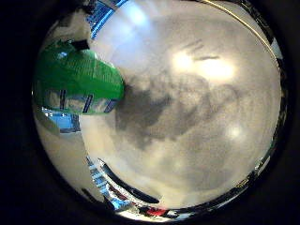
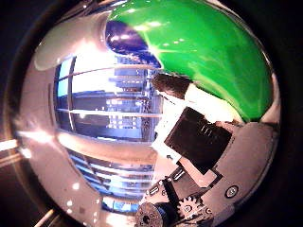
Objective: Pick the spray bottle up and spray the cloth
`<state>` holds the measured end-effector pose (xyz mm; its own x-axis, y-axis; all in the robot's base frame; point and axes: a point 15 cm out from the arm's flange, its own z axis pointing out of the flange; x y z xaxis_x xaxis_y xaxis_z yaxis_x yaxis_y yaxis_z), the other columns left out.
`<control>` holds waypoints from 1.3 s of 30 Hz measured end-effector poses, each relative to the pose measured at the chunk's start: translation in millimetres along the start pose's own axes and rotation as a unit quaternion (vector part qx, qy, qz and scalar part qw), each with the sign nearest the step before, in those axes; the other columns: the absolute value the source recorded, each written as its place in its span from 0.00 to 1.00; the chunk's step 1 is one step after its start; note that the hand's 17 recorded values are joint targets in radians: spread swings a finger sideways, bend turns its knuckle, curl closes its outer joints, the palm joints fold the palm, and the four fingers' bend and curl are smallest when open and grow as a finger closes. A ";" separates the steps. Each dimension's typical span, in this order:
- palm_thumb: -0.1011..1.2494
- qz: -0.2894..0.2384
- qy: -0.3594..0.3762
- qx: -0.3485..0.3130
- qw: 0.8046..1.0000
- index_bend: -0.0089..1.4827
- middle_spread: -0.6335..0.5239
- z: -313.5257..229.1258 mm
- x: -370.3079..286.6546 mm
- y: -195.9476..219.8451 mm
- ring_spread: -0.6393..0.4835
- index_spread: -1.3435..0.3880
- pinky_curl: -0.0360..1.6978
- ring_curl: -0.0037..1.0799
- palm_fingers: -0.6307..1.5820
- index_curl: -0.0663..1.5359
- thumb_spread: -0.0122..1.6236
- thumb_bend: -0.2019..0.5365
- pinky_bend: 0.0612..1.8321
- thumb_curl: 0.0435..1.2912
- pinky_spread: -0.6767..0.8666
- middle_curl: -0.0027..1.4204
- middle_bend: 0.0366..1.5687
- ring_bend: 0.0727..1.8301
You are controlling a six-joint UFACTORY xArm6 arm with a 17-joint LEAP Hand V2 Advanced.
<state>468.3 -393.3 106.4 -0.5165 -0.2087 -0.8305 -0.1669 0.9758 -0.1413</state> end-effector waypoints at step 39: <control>0.88 -0.342 0.024 -0.321 0.883 0.73 0.44 -96.9 -88.0 124.9 0.39 0.63 0.75 0.68 0.79 0.61 0.65 0.26 0.61 0.46 0.35 0.49 0.91 0.77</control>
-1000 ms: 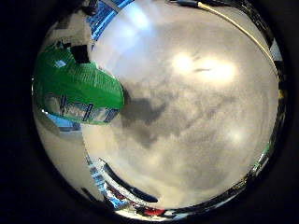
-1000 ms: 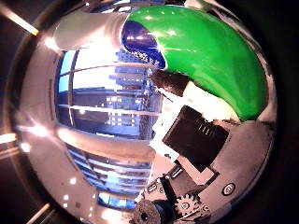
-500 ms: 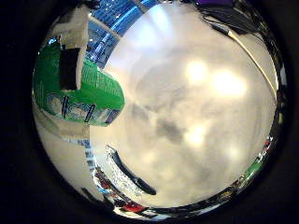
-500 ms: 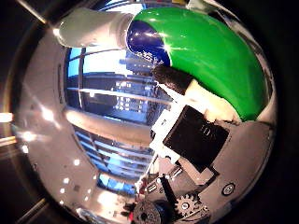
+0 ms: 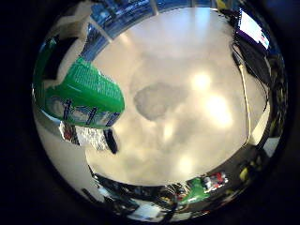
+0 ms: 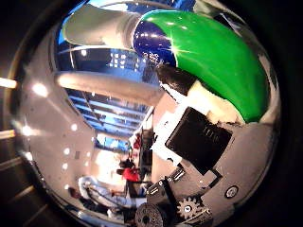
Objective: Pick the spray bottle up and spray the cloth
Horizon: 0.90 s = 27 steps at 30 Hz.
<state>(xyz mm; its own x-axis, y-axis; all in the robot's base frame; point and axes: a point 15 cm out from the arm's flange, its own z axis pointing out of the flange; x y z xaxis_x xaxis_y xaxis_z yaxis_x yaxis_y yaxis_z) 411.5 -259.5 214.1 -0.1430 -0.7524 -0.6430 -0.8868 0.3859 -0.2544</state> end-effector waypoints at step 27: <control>0.87 -0.285 0.152 -0.172 0.930 0.73 0.44 30.3 -176.0 13.3 0.39 0.63 0.81 0.70 0.79 0.61 0.64 0.26 0.57 0.49 0.33 0.48 0.91 0.77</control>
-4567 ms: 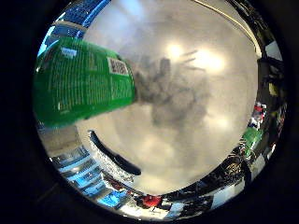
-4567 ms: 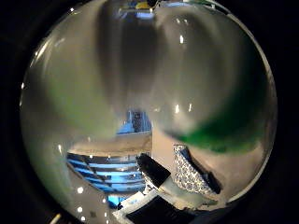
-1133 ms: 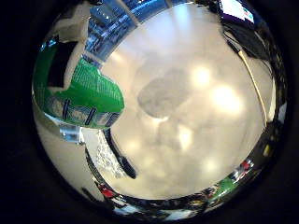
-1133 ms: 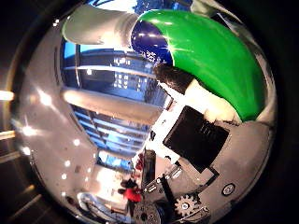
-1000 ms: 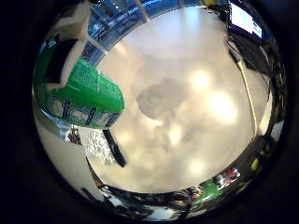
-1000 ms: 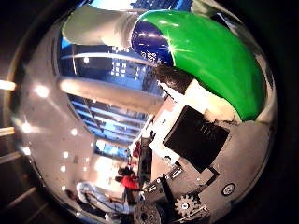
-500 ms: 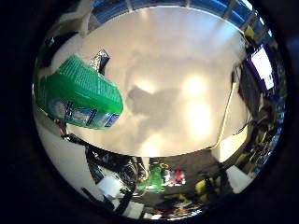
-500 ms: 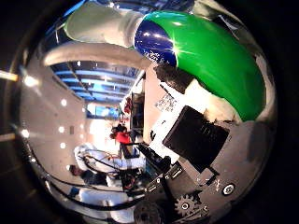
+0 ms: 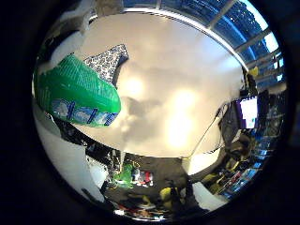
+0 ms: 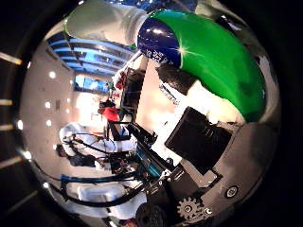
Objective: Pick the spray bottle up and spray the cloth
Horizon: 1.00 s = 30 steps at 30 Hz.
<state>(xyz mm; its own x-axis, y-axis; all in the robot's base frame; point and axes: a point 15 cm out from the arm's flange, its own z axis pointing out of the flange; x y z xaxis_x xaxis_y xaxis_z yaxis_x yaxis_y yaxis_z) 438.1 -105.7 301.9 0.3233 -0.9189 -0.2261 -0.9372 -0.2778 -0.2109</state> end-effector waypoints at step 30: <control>0.86 -0.098 0.133 -0.109 0.980 0.73 0.44 99.6 -55.7 1.3 0.39 0.63 0.82 0.70 0.80 0.61 0.63 0.26 0.57 0.52 0.32 0.48 0.91 0.76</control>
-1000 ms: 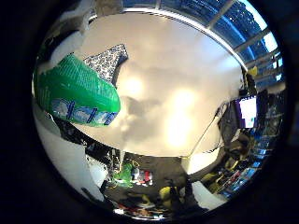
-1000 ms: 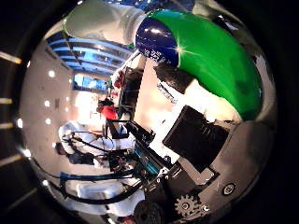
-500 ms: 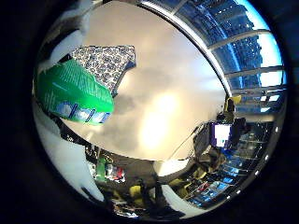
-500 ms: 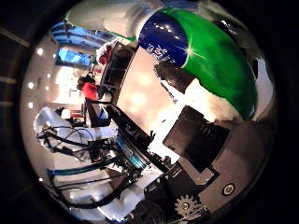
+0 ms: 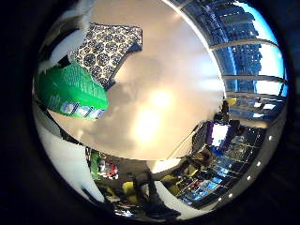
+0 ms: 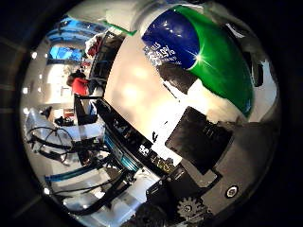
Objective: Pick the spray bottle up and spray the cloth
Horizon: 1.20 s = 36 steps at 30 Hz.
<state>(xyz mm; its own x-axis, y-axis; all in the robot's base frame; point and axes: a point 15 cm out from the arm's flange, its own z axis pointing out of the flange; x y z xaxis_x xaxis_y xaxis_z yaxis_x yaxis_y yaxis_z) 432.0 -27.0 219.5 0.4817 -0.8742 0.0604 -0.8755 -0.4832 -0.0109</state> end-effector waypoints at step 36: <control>0.85 0.023 -0.074 0.152 0.985 0.73 0.44 -109.7 -103.8 -83.5 0.39 0.63 0.83 0.70 0.80 0.61 0.62 0.25 0.57 0.54 0.32 0.48 0.91 0.77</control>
<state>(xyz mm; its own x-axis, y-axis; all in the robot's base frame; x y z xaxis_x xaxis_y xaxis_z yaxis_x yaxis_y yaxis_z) 450.8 109.3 323.6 0.4623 -0.8819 -0.0929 -0.8553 -0.4158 -0.3092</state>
